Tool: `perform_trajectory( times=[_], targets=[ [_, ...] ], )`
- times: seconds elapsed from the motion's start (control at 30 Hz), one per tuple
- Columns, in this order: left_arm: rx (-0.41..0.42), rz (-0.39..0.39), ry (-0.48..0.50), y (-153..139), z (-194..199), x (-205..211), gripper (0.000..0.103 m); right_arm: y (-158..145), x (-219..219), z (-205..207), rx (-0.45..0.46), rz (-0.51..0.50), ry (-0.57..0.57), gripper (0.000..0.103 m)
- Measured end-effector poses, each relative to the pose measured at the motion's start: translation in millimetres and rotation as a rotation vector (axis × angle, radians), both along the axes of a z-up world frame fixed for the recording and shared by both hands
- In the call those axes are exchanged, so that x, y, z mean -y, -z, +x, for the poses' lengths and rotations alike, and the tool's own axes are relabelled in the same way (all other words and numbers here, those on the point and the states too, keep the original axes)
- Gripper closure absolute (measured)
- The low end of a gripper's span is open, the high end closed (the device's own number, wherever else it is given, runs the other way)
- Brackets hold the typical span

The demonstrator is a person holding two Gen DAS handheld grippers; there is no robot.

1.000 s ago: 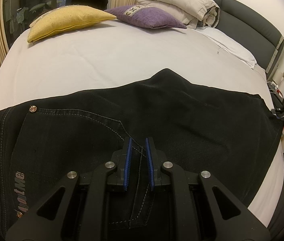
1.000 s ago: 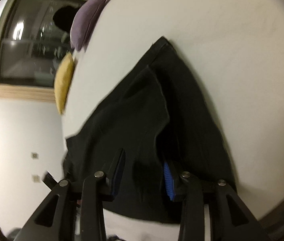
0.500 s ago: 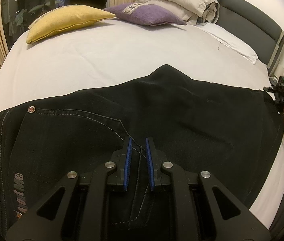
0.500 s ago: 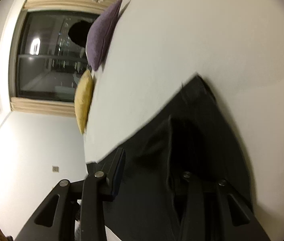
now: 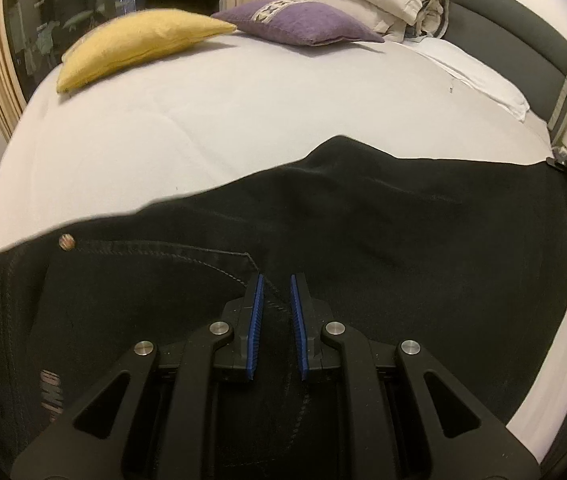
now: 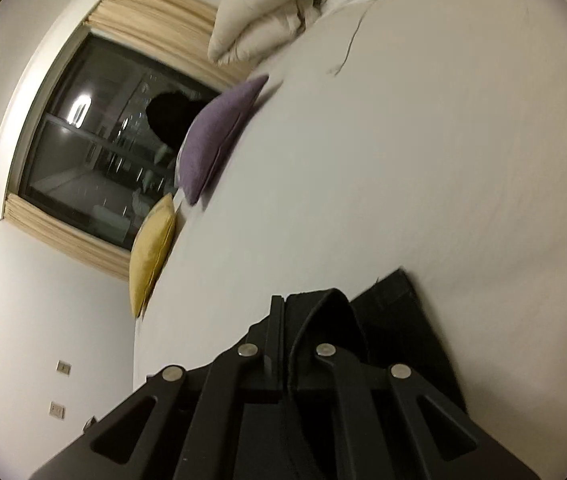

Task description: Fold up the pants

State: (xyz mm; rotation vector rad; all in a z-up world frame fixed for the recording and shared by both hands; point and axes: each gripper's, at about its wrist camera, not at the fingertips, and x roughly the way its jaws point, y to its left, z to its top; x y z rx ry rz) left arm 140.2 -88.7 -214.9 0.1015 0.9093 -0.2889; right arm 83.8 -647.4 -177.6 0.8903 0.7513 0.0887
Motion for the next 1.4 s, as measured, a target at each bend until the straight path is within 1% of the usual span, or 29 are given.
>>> perform_trajectory(
  times=[0.03, 0.1, 0.13, 0.2, 0.27, 0.33, 0.47, 0.5, 0.53, 0.57, 0.6, 0.63, 0.7, 0.73, 0.8, 0.87, 0.9, 0.93, 0.97, 1.0, 1.03, 1.07, 1.1, 1.17, 1.23, 1.27, 1.33, 1.37, 1.4],
  targets=[
    [0.017, 0.024, 0.005, 0, 0, 3, 0.090, 7, -1, 5, -0.030, -0.030, 0.004, 0.101],
    [-0.001, 0.052, 0.001, 8, 5, 5, 0.089, 26, 1, 17, -0.129, -0.068, 0.013, 0.101],
    [-0.008, 0.049, 0.002, 11, 6, 4, 0.089, 31, 1, 19, -0.140, -0.061, 0.015, 0.101],
    [-0.007, 0.032, 0.003, 16, 6, 1, 0.089, 28, -2, 21, -0.115, -0.060, 0.004, 0.101],
    [-0.002, 0.029, 0.009, 16, 6, 0, 0.089, 39, -3, 26, -0.165, -0.067, -0.015, 0.103],
    [-0.004, 0.022, 0.014, 16, 6, -2, 0.089, 45, 9, 22, -0.163, -0.010, -0.010, 0.103],
    [-0.005, 0.014, 0.004, 12, 4, -9, 0.089, 38, 17, 19, -0.213, 0.036, 0.011, 0.102],
    [0.001, 0.016, 0.008, 7, 0, -9, 0.089, 32, 16, 16, -0.227, 0.029, 0.026, 0.100],
    [0.010, 0.015, 0.013, 2, -4, -10, 0.089, 20, 21, 6, -0.258, -0.055, 0.056, 0.087],
    [0.031, 0.013, 0.020, -6, -10, -12, 0.089, 5, 20, 0, -0.297, -0.179, 0.094, 0.072],
    [0.042, 0.013, 0.019, -10, -13, -15, 0.089, -10, 19, -7, -0.322, -0.286, 0.135, 0.065],
    [0.069, 0.016, 0.010, -18, -19, -20, 0.089, -23, 16, -15, -0.310, -0.328, 0.163, 0.064],
    [0.096, 0.021, -0.013, -24, -23, -27, 0.089, -44, 9, -33, -0.206, -0.286, 0.145, 0.064],
    [0.099, 0.020, -0.026, -25, -23, -33, 0.089, -53, -3, -40, -0.135, -0.249, 0.080, 0.064],
    [0.078, 0.034, -0.065, -18, -18, -46, 0.089, -58, -36, -46, -0.079, -0.226, -0.045, 0.064],
    [0.038, 0.067, -0.075, 0, -14, -59, 0.089, -46, -65, -48, -0.064, -0.181, -0.176, 0.065],
    [0.018, 0.057, -0.078, 7, -14, -64, 0.089, -33, -77, -48, -0.086, -0.188, -0.216, 0.065],
    [0.008, 0.020, -0.082, 11, -16, -72, 0.089, -18, -81, -47, -0.124, -0.182, -0.232, 0.065],
    [0.012, -0.005, -0.087, 11, -19, -77, 0.089, 5, -79, -46, -0.190, -0.172, -0.243, 0.065],
    [0.014, -0.002, -0.090, 8, -22, -80, 0.089, 22, -73, -46, -0.252, -0.191, -0.227, 0.071],
    [0.018, 0.012, -0.086, 7, -24, -81, 0.089, 35, -57, -49, -0.274, -0.179, -0.172, 0.103],
    [0.020, 0.036, -0.078, 4, -28, -81, 0.089, 36, -39, -55, -0.248, -0.118, -0.108, 0.103],
    [0.021, 0.045, -0.075, 3, -31, -84, 0.089, 32, -26, -60, -0.254, -0.137, -0.032, 0.103],
    [0.026, 0.053, -0.090, -2, -38, -92, 0.089, 15, -6, -66, -0.296, -0.231, 0.089, 0.103],
    [0.038, 0.048, -0.121, -8, -49, -107, 0.089, -8, -10, -66, -0.349, -0.376, 0.122, 0.096],
    [0.048, 0.040, -0.156, -14, -59, -116, 0.089, -21, -19, -66, -0.318, -0.389, 0.098, 0.096],
    [0.068, 0.013, -0.191, -22, -73, -128, 0.089, -47, -48, -70, -0.188, -0.360, -0.010, 0.094],
    [0.081, -0.009, -0.203, -27, -78, -134, 0.089, -56, -70, -71, -0.132, -0.349, -0.084, 0.082],
    [0.085, -0.033, -0.196, -30, -80, -136, 0.089, -60, -94, -70, -0.081, -0.325, -0.161, 0.074]
  ],
)
